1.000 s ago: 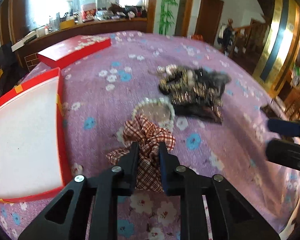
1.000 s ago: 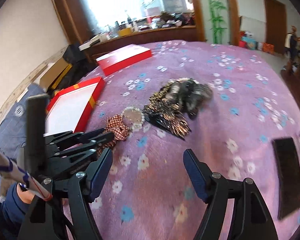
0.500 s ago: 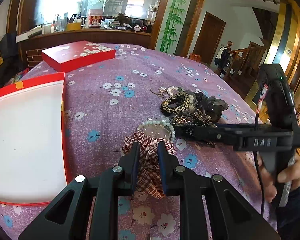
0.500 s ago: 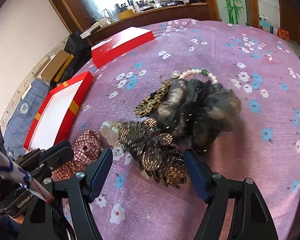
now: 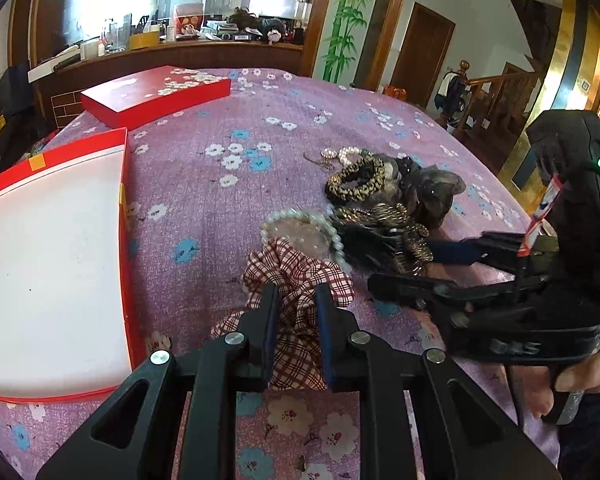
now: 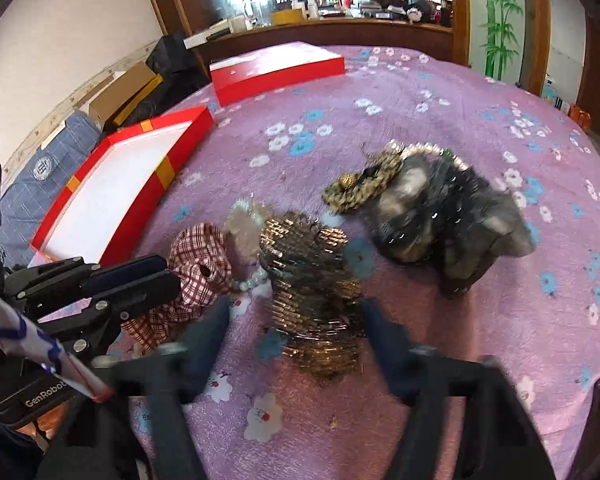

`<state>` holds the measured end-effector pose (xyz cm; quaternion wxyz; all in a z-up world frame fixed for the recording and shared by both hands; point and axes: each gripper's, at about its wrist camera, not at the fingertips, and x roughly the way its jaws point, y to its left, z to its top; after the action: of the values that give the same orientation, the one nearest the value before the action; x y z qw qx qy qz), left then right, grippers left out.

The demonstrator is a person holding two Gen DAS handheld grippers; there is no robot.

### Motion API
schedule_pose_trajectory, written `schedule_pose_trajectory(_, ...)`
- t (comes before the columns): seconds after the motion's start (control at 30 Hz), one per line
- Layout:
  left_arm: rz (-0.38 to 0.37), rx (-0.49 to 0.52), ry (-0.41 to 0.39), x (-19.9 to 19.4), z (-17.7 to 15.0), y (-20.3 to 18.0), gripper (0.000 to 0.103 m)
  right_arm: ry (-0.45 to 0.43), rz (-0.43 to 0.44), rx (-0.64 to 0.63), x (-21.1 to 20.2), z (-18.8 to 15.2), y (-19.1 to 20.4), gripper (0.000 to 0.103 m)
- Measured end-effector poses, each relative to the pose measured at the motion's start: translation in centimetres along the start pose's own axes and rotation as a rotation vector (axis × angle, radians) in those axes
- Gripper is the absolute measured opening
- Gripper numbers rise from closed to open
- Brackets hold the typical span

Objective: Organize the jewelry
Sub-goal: 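Grasp the plaid scrunchie with the left gripper while the right grasps the glittery brown clip, then carry the scrunchie and brown clip into the open red box with both grippers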

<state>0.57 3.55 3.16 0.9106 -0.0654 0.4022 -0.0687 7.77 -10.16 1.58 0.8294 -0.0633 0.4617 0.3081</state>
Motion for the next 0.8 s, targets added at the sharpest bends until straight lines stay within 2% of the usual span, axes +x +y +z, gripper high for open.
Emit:
schedule_pose_trajectory(0.13, -0.003, 0.004, -0.010, -0.4, -0.3, -0.1, 0.012, -0.026, -0.023, 0.033, -1.1, -0.7, 0.1, 0.042)
schedule_pose_trajectory(0.43, 0.000, 0.022, -0.024, -1.5, -0.7, -0.8, 0.010, -0.115, -0.037, 0.124, -5.5, -2.5, 0.4, 0.043)
schedule_pose_trajectory(0.67, 0.013, 0.048, -0.014, -2.3, -0.9, -0.7, 0.010, -0.133, -0.021, 0.148, -6.7, -3.7, 0.7, 0.043)
schedule_pose_trajectory(0.7, 0.027, 0.065, -0.004, -2.3, -1.0, -0.8, 0.013, -0.133, -0.020, 0.153, -6.8, -3.9, 0.7, 0.043)
schedule_pose_trajectory(0.73, 0.036, 0.070, 0.005, -2.3, -1.0, -0.8, 0.034, -0.135, -0.016, 0.157, -6.8, -4.0, 0.6, 0.043)
schedule_pose_trajectory(0.8, 0.060, 0.091, -0.011, -2.5, -1.0, -1.0, 0.067, -0.139, -0.001, 0.168, -6.9, -4.3, 0.5, 0.043)
